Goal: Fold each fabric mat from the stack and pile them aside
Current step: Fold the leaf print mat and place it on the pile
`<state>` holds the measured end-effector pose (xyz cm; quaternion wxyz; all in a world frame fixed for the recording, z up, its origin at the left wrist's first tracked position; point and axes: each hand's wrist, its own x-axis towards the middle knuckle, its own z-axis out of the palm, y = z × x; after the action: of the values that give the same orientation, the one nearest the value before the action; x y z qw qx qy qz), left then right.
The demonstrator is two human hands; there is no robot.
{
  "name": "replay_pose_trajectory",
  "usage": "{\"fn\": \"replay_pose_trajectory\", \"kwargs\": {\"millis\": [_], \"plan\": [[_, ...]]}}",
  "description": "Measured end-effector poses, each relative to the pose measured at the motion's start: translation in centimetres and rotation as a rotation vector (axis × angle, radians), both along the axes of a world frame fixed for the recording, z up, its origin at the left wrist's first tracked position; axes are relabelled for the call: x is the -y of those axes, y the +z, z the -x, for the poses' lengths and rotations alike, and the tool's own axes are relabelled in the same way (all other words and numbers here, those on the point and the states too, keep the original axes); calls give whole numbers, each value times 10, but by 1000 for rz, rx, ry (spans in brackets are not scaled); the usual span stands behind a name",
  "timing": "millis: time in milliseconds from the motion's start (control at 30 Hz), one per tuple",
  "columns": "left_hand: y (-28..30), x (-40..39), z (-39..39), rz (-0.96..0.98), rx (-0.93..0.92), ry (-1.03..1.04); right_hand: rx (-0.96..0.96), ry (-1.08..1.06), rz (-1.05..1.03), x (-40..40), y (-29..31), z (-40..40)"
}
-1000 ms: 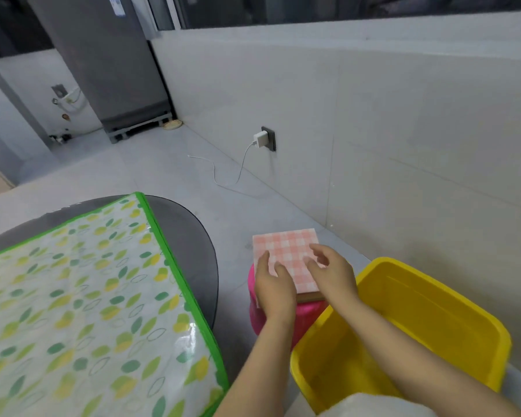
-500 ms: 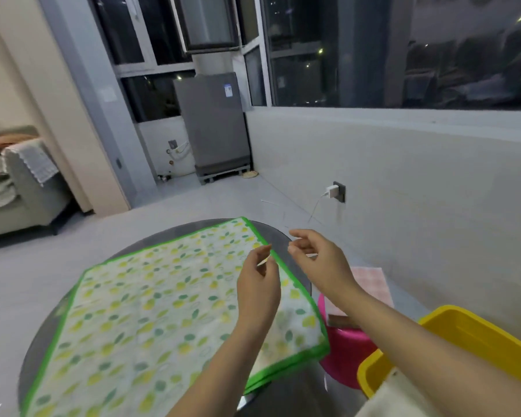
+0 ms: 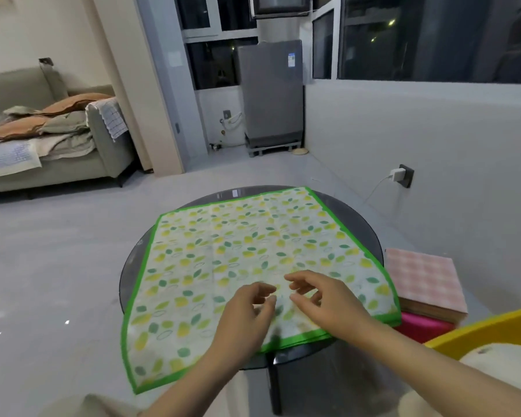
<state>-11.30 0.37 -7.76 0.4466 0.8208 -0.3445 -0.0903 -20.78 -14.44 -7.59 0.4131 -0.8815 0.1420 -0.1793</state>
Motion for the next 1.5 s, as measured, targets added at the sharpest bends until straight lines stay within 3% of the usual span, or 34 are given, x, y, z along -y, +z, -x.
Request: {"fn": "replay_pose_trajectory", "kwargs": {"millis": [100, 233, 367, 933, 1133, 1233, 1367, 1500], "plan": [[-8, -11, -5, -193, 131, -117, -58, 43, 42, -4, -9, 2], [-10, -28, -11, -212, 46, -225, -93, 173, 224, -5, -16, 8], [-7, -38, -8, -250, 51, -293, -142, 298, 269, 0, -17, 14], [-3, -37, 1, -171, 219, -204, -123, 259, 293, -5, -7, 11], [16, -44, -2, -338, 238, -155, -122, 214, 455, -15, 2, 8], [40, -59, -12, -443, 330, -70, -20, 107, 520, -21, 16, 4], [76, -72, -20, -342, 414, 58, 293, -75, 700, -25, 40, -7], [106, -76, -22, -267, 489, 96, 441, -103, 770, -25, 65, -14]]}}
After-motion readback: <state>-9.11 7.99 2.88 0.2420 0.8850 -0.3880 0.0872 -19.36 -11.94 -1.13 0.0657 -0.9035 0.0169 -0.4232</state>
